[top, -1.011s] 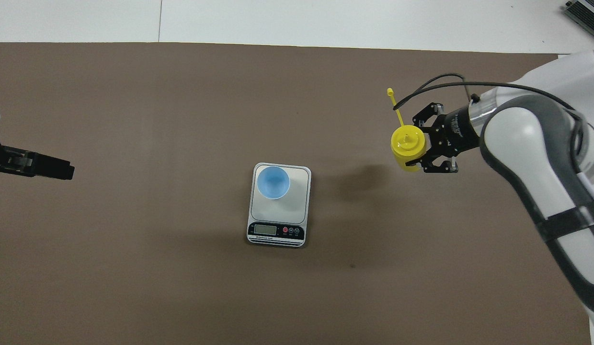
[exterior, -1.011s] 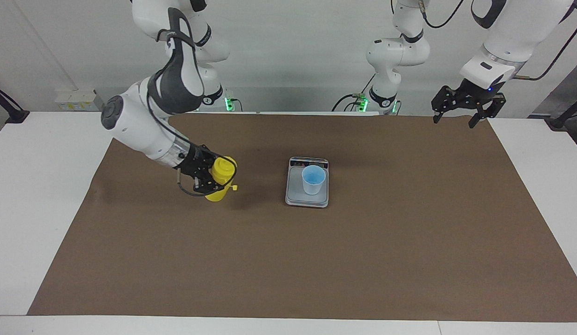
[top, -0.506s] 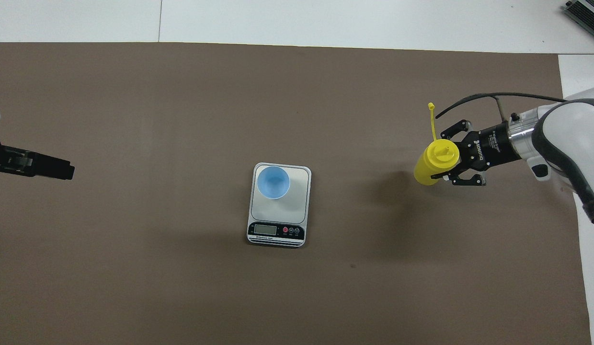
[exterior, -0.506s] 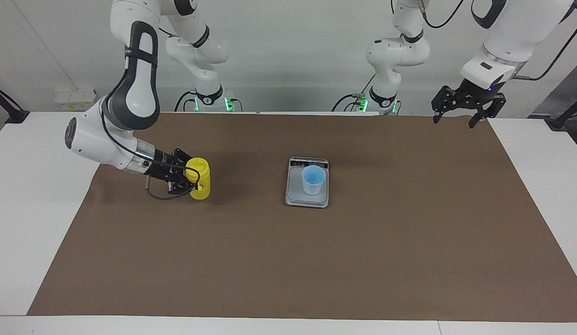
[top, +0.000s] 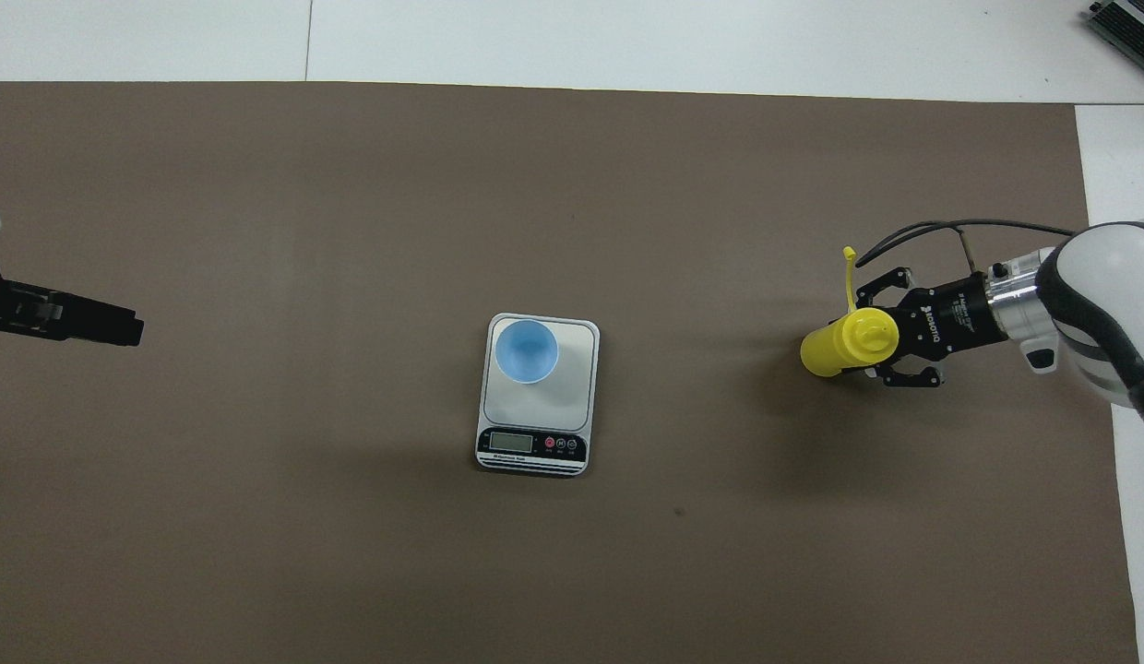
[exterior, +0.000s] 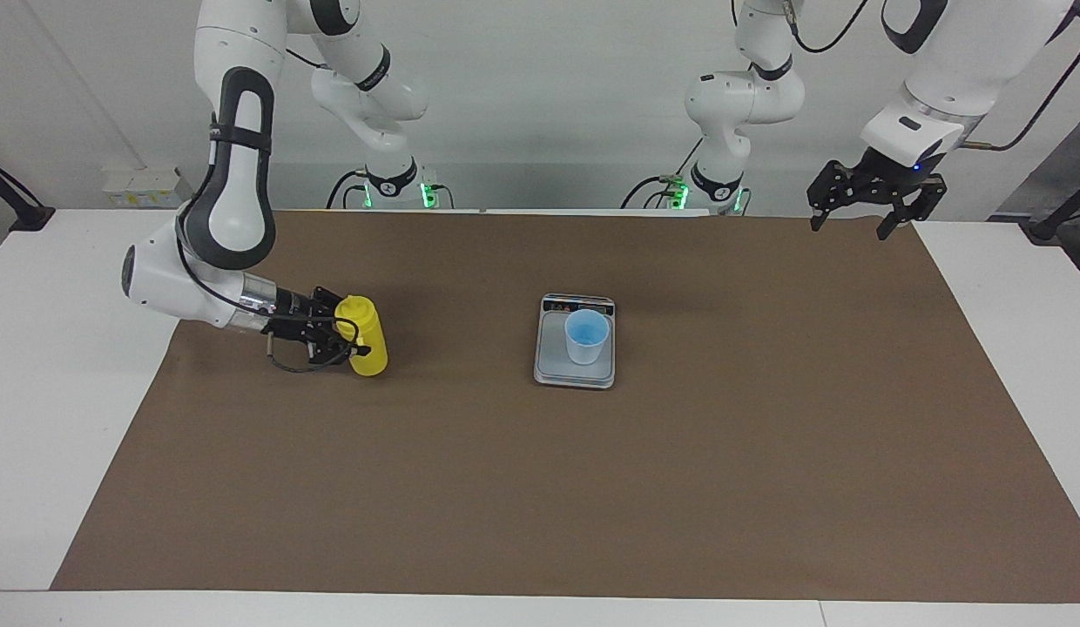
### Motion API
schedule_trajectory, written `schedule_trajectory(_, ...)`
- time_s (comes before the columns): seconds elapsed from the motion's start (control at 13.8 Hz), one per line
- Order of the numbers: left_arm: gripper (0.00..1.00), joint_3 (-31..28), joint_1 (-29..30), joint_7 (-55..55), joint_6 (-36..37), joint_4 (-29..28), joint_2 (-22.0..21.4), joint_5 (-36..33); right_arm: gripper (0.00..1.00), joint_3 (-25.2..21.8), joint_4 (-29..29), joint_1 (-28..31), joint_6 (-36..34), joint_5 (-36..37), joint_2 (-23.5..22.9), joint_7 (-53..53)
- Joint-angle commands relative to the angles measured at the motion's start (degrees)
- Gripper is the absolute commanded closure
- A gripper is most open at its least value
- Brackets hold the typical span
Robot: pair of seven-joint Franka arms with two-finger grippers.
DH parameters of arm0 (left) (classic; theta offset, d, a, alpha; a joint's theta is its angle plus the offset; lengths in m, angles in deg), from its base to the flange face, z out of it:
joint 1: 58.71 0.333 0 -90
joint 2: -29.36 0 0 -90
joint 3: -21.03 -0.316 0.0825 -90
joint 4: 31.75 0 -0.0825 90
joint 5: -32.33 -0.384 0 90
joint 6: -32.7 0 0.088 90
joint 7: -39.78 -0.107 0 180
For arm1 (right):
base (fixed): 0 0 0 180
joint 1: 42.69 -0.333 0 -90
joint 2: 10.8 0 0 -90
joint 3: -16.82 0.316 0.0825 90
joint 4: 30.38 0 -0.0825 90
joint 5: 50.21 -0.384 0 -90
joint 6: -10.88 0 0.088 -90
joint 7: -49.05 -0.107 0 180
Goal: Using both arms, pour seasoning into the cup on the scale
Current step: 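Set the yellow bottle down on the table and open the right gripper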
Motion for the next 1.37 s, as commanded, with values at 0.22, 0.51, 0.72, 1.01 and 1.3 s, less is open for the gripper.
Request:
schedule_trajectory(0.22, 0.0, 0.5, 0.9, -0.6, 0.6, -1.1, -1.5, 0.7, 0.0, 0.1, -1.5, 0.5, 2.0, 1.1, 3.5, 3.0)
schedule_trajectory(0.51, 0.0, 0.5, 1.0, -0.6, 0.6, -1.2, -1.5, 0.7, 0.0, 0.3, 0.3, -0.1, 5.3, 11.4, 7.6, 3.7)
schedule_trajectory(0.72, 0.0, 0.4, 1.0, -0.6, 0.6, -1.2, -1.5, 0.7, 0.0, 0.4, 2.3, -0.5, 5.4, 21.0, 8.8, 9.3)
schedule_trajectory(1.01, 0.0, 0.4, 0.9, -0.6, 0.6, -1.2, -1.5, 0.7, 0.0, 0.8, 7.0, -3.1, 5.2, 32.5, 9.7, 13.4)
schedule_trajectory(1.3, 0.0, 0.5, 0.9, -0.6, 0.6, -1.2, -1.5, 0.7, 0.0, 0.9, 7.4, -7.5, 4.6, 33.8, 15.9, 24.6)
